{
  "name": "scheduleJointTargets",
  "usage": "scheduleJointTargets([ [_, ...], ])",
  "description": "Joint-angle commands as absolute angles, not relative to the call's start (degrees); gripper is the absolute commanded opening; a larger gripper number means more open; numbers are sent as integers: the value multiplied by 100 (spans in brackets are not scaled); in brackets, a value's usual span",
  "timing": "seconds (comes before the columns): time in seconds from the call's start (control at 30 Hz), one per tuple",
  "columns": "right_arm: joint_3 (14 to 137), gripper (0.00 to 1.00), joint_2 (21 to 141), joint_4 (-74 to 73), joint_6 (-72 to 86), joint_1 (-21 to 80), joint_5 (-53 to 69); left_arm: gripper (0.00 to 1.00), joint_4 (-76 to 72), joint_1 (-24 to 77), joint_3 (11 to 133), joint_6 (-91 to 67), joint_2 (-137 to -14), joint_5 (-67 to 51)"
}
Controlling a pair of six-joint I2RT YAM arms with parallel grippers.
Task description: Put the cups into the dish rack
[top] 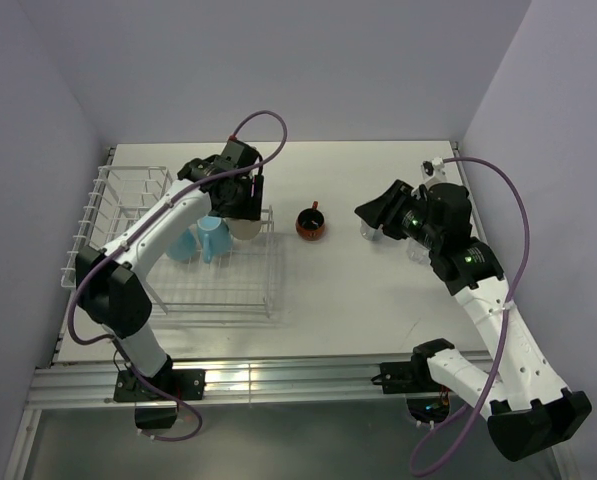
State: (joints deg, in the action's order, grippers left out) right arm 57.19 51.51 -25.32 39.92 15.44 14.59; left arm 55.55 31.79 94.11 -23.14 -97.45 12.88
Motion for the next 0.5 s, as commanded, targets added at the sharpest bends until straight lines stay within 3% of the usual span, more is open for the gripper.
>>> scheduleJointTargets([
  [0.0,5634,53,5098,-2329,3894,1521,1424,2,5441,3225,9352,-2197,-9817,1231],
  [0.47,5520,53,5124,-2294,3858,1521,1415,7,5326,3234,9202,-2197,-10090,1099],
])
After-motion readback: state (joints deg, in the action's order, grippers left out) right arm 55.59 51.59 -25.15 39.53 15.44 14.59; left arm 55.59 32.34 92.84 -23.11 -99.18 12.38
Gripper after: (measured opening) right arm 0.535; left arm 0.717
